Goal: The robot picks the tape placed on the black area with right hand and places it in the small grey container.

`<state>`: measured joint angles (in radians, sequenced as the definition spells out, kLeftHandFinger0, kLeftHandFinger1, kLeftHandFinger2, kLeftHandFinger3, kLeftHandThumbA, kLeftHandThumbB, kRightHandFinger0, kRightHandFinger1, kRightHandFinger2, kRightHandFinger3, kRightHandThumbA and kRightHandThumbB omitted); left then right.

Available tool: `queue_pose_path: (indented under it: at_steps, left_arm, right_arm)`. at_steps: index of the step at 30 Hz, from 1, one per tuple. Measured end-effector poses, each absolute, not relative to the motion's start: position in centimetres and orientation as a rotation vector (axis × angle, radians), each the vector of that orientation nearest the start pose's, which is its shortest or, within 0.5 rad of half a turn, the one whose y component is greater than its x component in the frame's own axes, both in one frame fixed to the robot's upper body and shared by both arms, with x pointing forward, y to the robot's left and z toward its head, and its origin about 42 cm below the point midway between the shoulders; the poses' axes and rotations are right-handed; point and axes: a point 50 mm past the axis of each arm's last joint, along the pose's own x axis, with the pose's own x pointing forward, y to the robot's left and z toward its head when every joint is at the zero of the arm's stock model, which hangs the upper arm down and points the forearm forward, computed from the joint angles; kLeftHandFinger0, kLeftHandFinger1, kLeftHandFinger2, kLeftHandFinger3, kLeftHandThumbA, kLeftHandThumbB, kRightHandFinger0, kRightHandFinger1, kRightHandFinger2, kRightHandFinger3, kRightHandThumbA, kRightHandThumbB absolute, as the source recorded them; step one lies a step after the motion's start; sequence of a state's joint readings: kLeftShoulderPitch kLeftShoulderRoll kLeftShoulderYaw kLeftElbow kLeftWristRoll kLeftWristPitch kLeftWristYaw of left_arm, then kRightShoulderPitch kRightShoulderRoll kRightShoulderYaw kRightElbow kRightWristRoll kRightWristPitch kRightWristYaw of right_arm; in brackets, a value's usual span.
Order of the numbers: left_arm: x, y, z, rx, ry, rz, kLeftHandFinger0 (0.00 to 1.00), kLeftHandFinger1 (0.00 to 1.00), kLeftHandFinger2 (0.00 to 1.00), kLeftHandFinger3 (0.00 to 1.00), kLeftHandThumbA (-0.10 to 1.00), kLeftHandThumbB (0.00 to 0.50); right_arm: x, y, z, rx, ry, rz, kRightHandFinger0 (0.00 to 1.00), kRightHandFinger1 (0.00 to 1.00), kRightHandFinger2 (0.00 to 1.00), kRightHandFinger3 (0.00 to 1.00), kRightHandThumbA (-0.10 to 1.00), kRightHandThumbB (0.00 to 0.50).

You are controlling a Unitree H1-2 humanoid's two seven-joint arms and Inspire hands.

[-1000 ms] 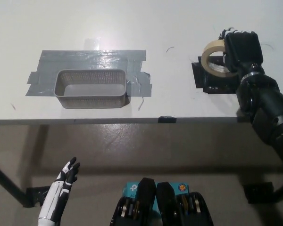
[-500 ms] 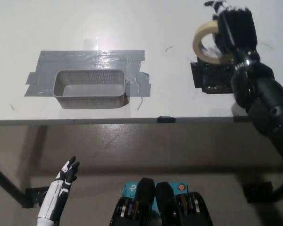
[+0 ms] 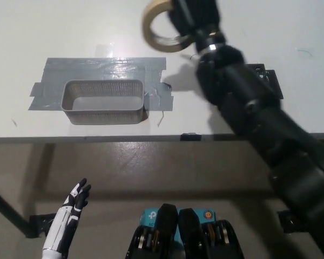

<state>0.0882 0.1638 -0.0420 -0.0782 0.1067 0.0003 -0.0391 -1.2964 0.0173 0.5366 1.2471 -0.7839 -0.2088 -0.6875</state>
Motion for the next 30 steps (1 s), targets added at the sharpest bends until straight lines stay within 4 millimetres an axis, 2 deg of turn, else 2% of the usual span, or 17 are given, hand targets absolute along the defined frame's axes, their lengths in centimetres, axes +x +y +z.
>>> queue_pose_path:
  at_steps: [1,2,3,4,6,7,9,10,11,13,14,15,18,22,24,27,30]
  left_arm:
    - [25.4,25.3,9.6,0.268,0.015,-0.074,1.00,1.00,1.00,1.00,1.00,0.026]
    - [25.5,25.3,9.6,0.268,0.015,-0.076,1.00,1.00,1.00,1.00,1.00,0.032]
    - [25.4,25.2,9.6,0.269,0.013,-0.077,1.00,1.00,1.00,1.00,1.00,0.032]
    - [25.5,25.1,9.7,0.270,0.011,-0.079,1.00,1.00,1.00,1.00,1.00,0.033]
    - [25.4,25.0,9.9,0.272,0.005,-0.083,1.00,1.00,1.00,1.00,1.00,0.040]
    - [25.4,24.9,9.9,0.274,0.002,-0.086,1.00,1.00,1.00,1.00,1.00,0.037]
    - [25.4,24.8,10.0,0.276,0.000,-0.091,1.00,1.00,1.00,1.00,1.00,0.043]
    - [25.4,24.7,10.0,0.278,0.000,-0.094,1.00,1.00,1.00,1.00,1.00,0.044]
    - [25.4,24.6,10.0,0.279,-0.001,-0.096,1.00,1.00,1.00,1.00,1.00,0.044]
    - [25.4,24.5,9.9,0.282,-0.001,-0.100,1.00,1.00,1.00,1.00,1.00,0.033]
    - [25.4,24.4,9.9,0.285,-0.001,-0.104,1.00,1.00,1.00,1.00,1.00,0.036]
    - [25.4,24.3,9.9,0.288,-0.001,-0.107,1.00,1.00,1.00,1.00,1.00,0.035]
    - [25.4,23.9,9.9,0.299,-0.002,-0.122,1.00,1.00,1.00,1.00,1.00,0.047]
    - [25.3,23.5,10.3,0.308,-0.015,-0.130,1.00,1.00,1.00,1.00,1.00,0.038]
    - [25.4,23.4,10.4,0.312,-0.021,-0.132,1.00,1.00,1.00,1.00,1.00,0.032]
    - [25.5,23.4,10.7,0.316,-0.026,-0.132,1.00,1.00,1.00,1.00,1.00,0.026]
    - [25.5,23.3,10.7,0.319,-0.028,-0.133,1.00,1.00,1.00,1.00,1.00,0.024]
  right_arm:
    - [54.9,-1.8,33.6,-1.185,-0.853,0.015,0.00,0.29,0.70,0.60,-0.10,0.181]
    - [54.7,-1.1,33.5,-1.195,-0.856,0.029,0.00,0.22,0.61,0.51,-0.10,0.214]
    - [54.4,-0.4,33.2,-1.209,-0.856,0.042,0.00,0.18,0.57,0.43,-0.10,0.208]
    - [54.2,0.3,32.9,-1.219,-0.856,0.056,0.00,0.17,0.55,0.33,-0.10,0.203]
    - [53.7,1.5,32.3,-1.234,-0.848,0.083,0.00,0.21,0.60,0.29,-0.09,0.185]
    - [53.5,1.9,32.0,-1.240,-0.843,0.095,0.00,0.23,0.61,0.35,-0.07,0.186]
    - [53.1,2.8,31.4,-1.255,-0.827,0.123,0.00,0.22,0.60,0.28,-0.10,0.144]
    - [52.9,3.3,31.1,-1.262,-0.818,0.136,0.00,0.23,0.61,0.30,-0.10,0.153]
    - [52.7,3.7,30.8,-1.270,-0.810,0.148,0.00,0.23,0.62,0.38,-0.10,0.157]
    - [52.4,4.4,30.3,-1.278,-0.796,0.168,0.00,0.21,0.61,0.42,-0.10,0.171]
    - [52.1,4.9,30.1,-1.284,-0.785,0.179,0.00,0.19,0.59,0.49,-0.10,0.193]
    - [52.0,5.2,29.9,-1.291,-0.778,0.186,0.00,0.11,0.52,0.38,-0.10,0.198]
    - [51.6,6.0,29.4,-1.306,-0.756,0.207,0.00,0.05,0.50,0.26,-0.10,0.206]
    - [51.4,6.3,28.9,-1.320,-0.728,0.222,0.00,0.07,0.52,0.36,-0.10,0.220]
    - [51.5,6.1,28.7,-1.334,-0.705,0.227,0.00,0.08,0.48,0.33,-0.10,0.243]
    - [51.6,5.9,28.4,-1.351,-0.677,0.235,0.00,0.01,0.43,0.26,-0.10,0.201]
    - [51.7,5.7,28.0,-1.362,-0.655,0.236,0.00,0.09,0.58,0.19,-0.10,0.182]
